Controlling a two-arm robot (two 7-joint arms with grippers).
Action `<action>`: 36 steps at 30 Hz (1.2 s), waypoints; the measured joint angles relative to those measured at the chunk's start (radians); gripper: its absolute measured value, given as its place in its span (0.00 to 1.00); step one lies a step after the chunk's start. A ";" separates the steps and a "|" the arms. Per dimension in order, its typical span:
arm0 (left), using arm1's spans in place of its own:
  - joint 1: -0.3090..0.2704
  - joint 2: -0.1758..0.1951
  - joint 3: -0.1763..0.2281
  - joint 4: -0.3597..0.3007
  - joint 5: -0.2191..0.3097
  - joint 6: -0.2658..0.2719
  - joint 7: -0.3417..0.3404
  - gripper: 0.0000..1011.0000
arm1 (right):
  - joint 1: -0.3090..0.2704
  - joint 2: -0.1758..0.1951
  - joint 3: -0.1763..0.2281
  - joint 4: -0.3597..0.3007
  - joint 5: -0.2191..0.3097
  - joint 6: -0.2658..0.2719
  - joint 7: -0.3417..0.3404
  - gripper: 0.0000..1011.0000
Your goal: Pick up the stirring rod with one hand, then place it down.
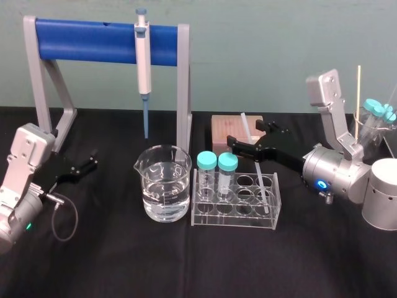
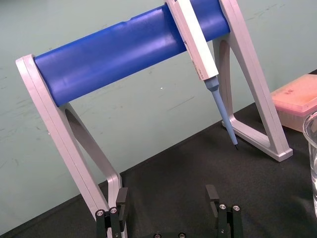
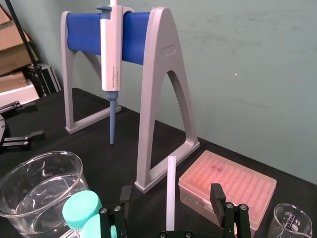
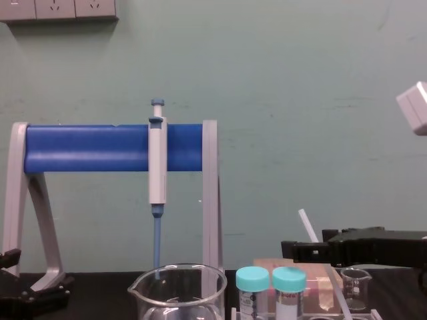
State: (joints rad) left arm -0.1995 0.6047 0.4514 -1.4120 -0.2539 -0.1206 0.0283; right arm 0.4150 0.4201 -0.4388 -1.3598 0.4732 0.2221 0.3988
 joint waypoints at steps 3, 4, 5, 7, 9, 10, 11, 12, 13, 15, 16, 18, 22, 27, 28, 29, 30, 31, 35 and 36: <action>0.000 0.000 0.000 0.000 0.000 0.000 0.000 0.99 | 0.005 -0.007 0.000 0.011 -0.007 0.007 0.000 0.99; 0.000 0.000 0.000 0.000 0.000 0.000 0.000 0.99 | 0.006 -0.008 0.000 0.013 -0.008 0.008 0.000 0.99; 0.000 0.000 0.000 0.000 0.000 0.000 0.000 0.99 | 0.007 -0.011 0.000 0.016 -0.010 0.010 -0.001 0.99; 0.000 0.000 0.000 0.000 0.000 0.000 0.000 0.99 | 0.008 -0.012 0.001 0.018 -0.014 0.012 -0.002 0.99; 0.000 0.000 0.000 0.000 0.000 0.000 0.000 0.99 | 0.008 -0.012 0.002 0.018 -0.018 0.013 -0.003 0.99; 0.000 0.000 0.000 0.000 0.000 0.000 0.000 0.99 | 0.008 -0.012 0.002 0.018 -0.018 0.014 -0.003 0.99; 0.000 0.000 0.000 0.000 0.000 0.000 0.000 0.99 | 0.008 -0.012 0.002 0.018 -0.018 0.014 -0.003 0.99; 0.000 0.000 0.000 0.000 0.000 0.000 0.000 0.99 | 0.008 -0.012 0.002 0.018 -0.018 0.014 -0.003 0.99; 0.000 0.000 0.000 0.000 0.000 0.000 0.000 0.99 | 0.008 -0.012 0.002 0.018 -0.018 0.014 -0.003 0.99; 0.000 0.000 0.000 0.000 0.000 0.000 0.000 0.99 | 0.008 -0.012 0.002 0.018 -0.017 0.014 -0.004 0.99; 0.000 0.000 0.000 0.000 0.000 0.000 0.000 0.99 | 0.008 -0.012 0.002 0.018 -0.017 0.014 -0.004 0.99; 0.000 0.000 0.000 0.000 0.000 0.000 0.000 0.99 | 0.008 -0.012 0.002 0.018 -0.017 0.013 -0.004 0.98; 0.000 0.000 0.000 0.000 0.000 0.000 0.000 0.99 | 0.008 -0.012 0.002 0.018 -0.017 0.013 -0.004 0.92; 0.000 0.000 0.000 0.000 0.000 0.000 0.000 0.99 | 0.008 -0.012 0.002 0.018 -0.016 0.013 -0.004 0.78; 0.000 0.000 0.000 0.000 0.000 0.000 0.000 0.99 | 0.008 -0.012 0.002 0.018 -0.016 0.013 -0.004 0.76; 0.000 0.000 0.000 0.000 0.000 0.000 0.000 0.99 | 0.008 -0.012 0.002 0.018 -0.016 0.013 -0.004 0.71; 0.000 0.000 0.000 0.000 0.000 0.000 0.000 0.99 | 0.008 -0.012 0.002 0.018 -0.016 0.013 -0.004 0.71; 0.000 0.000 0.000 0.000 0.000 0.000 0.000 0.99 | 0.008 -0.012 0.002 0.018 -0.016 0.013 -0.004 0.67; 0.000 0.000 0.000 0.000 0.000 0.000 0.000 0.99 | 0.008 -0.012 0.002 0.018 -0.016 0.012 -0.004 0.53; 0.000 0.000 0.000 0.000 0.000 0.000 0.000 0.99 | 0.008 -0.012 0.002 0.018 -0.015 0.012 -0.004 0.49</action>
State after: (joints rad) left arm -0.1995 0.6047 0.4514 -1.4120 -0.2539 -0.1206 0.0283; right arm 0.4230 0.4082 -0.4364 -1.3419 0.4578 0.2341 0.3946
